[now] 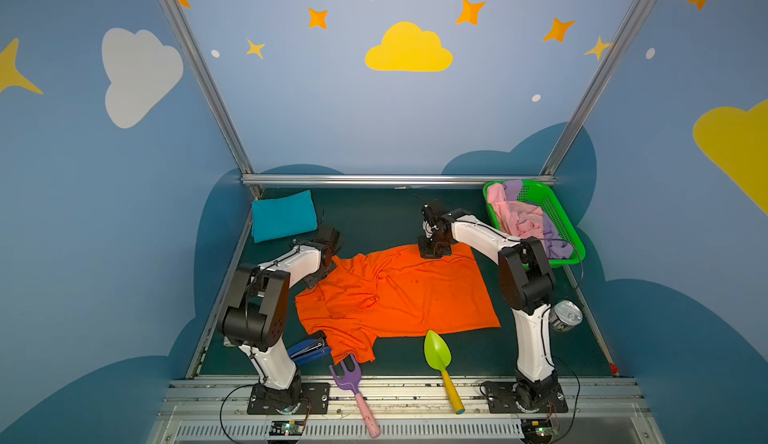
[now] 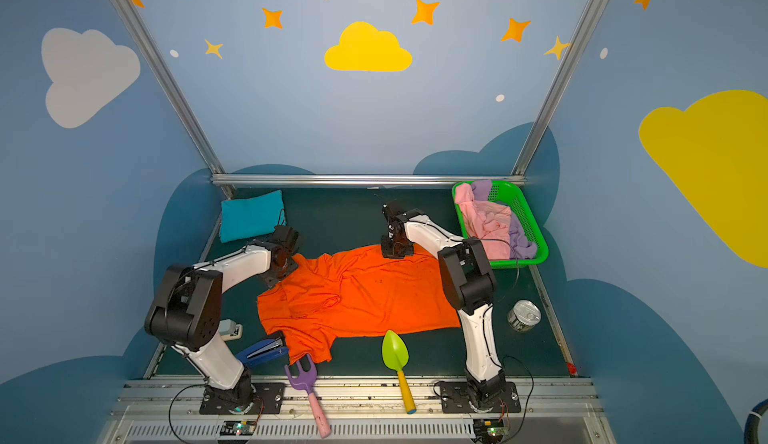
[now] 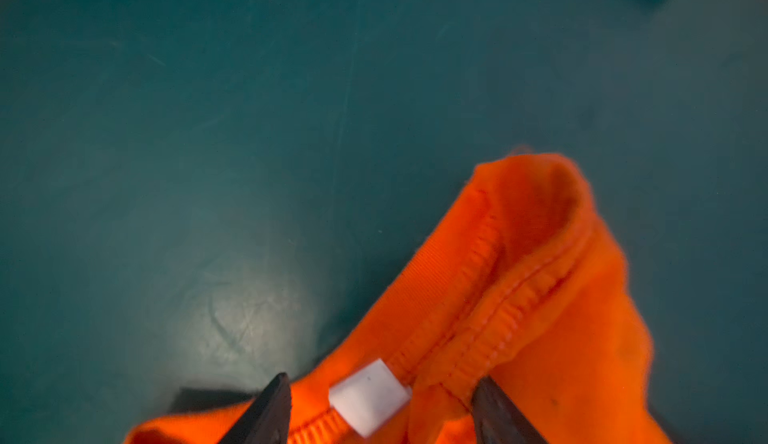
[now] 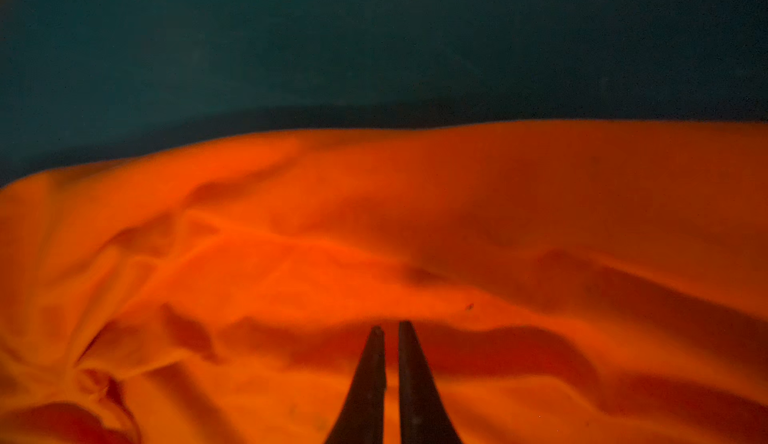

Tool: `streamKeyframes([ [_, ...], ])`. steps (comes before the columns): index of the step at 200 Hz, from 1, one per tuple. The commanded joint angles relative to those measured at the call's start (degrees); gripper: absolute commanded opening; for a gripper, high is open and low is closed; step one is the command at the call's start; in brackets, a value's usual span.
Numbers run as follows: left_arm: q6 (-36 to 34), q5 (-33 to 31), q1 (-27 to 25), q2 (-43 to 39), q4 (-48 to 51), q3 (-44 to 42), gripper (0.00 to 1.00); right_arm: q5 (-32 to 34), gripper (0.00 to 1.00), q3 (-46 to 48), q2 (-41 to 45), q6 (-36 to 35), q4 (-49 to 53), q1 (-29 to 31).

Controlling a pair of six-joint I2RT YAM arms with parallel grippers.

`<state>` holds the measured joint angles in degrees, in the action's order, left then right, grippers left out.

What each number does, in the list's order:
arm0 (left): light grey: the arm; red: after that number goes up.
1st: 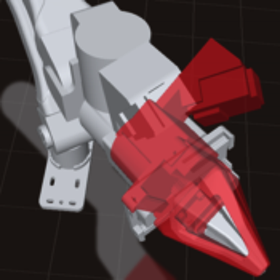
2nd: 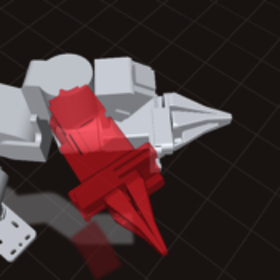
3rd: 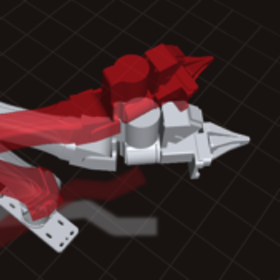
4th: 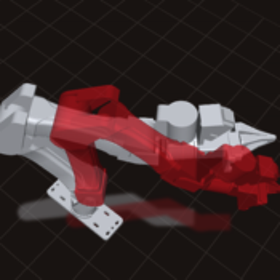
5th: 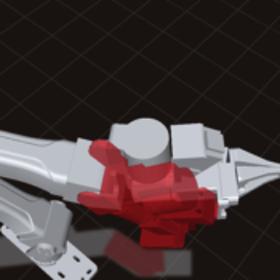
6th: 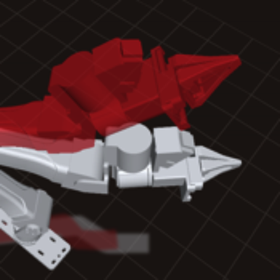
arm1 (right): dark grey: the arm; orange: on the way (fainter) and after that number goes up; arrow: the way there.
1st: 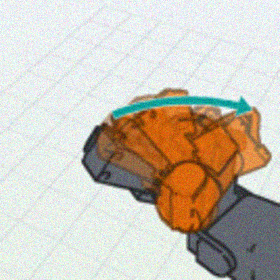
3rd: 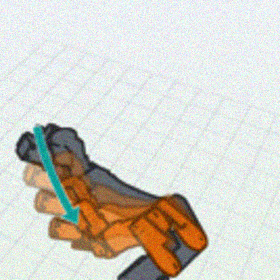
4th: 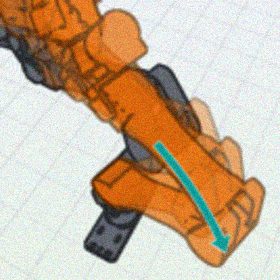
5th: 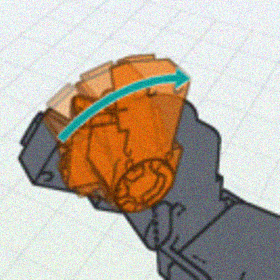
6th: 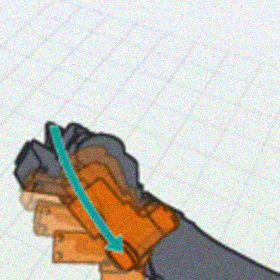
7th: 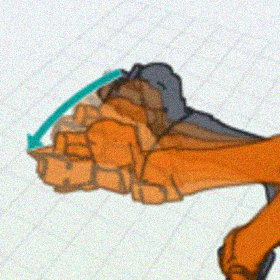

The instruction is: Fold and stack the t-shirts

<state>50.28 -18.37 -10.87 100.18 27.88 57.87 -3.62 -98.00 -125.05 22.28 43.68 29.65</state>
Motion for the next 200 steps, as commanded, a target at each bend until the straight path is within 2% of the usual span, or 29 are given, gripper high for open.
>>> streamKeyframes([
  [1, -1.74, 1.20, 1.99, 2.19, -1.62, 0.45, 0.67, 1.92, 0.12, -4.36, -3.55, 0.28, 4.00, -1.12],
  [13, -2.18, 2.12, 3.27, 3.46, -2.32, 0.41, 0.64, 2.67, 0.13, -5.52, -5.08, 0.09, 4.16, -1.59],
  [30, -2.55, 3.47, 5.28, 4.49, -3.07, 0.34, 0.47, 4.34, 0.13, -7.70, -7.32, -0.22, 5.05, -2.67],
  [53, -2.73, 4.69, 7.96, 5.11, -2.81, 0.71, 0.41, 4.79, 0.13, -12.96, -11.61, 0.42, 8.28, -4.96],
  [92, -3.62, 8.02, 9.69, 6.95, -3.58, 3.48, 0.40, 4.77, 0.14, -22.49, -17.72, -0.47, 11.44, -7.82],
  [142, -5.04, 12.13, 9.67, 16.70, -0.57, 17.11, 0.40, 3.70, 0.16, -37.27, -24.60, -3.54, 15.89, -10.91],
  [177, -6.68, 12.91, 9.66, 23.22, 3.99, 28.84, 0.39, 0.25, 0.17, -38.80, -22.55, -1.05, 15.40, -13.48],
  [200, -6.74, 13.51, 9.58, 21.46, 4.64, 30.32, 0.40, -1.17, 0.16, -33.94, -16.53, -0.82, 12.83, -13.76],
])
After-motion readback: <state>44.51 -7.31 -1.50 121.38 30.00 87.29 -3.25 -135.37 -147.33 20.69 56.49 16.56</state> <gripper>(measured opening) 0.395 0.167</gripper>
